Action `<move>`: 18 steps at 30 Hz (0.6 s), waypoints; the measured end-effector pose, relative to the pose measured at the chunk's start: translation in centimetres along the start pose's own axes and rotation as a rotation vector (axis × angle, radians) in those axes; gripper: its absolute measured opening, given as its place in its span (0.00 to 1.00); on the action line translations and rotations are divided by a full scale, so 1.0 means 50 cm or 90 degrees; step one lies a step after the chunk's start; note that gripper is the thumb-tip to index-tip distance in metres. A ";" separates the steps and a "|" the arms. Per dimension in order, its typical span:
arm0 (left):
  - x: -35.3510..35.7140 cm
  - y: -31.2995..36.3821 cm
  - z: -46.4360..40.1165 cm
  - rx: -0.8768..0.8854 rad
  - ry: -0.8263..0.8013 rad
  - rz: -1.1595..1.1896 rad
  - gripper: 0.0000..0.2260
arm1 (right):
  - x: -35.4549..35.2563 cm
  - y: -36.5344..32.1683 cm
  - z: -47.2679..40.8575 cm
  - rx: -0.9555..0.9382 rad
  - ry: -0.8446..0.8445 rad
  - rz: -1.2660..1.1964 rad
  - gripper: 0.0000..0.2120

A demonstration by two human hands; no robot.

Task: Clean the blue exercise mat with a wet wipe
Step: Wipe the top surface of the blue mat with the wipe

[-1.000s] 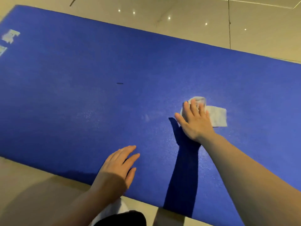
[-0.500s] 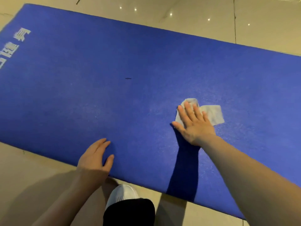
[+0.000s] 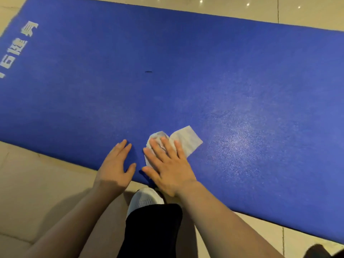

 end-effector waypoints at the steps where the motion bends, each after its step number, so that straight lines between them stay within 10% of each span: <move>1: 0.000 0.000 -0.001 0.001 -0.004 -0.013 0.29 | 0.000 0.010 0.007 0.007 0.026 0.013 0.46; 13: 0.058 0.059 0.024 0.040 0.008 -0.084 0.28 | -0.061 0.305 0.253 0.537 0.170 -0.019 0.37; 18: 0.068 0.054 0.029 0.021 -0.020 -0.118 0.29 | 0.011 0.173 0.182 0.387 0.209 0.026 0.41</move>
Point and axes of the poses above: each hand's wrist, its own z-axis away from the middle knuckle, its own x-axis out of the palm, y = z × x, the point moved 1 cm from there along -z, towards the middle knuckle
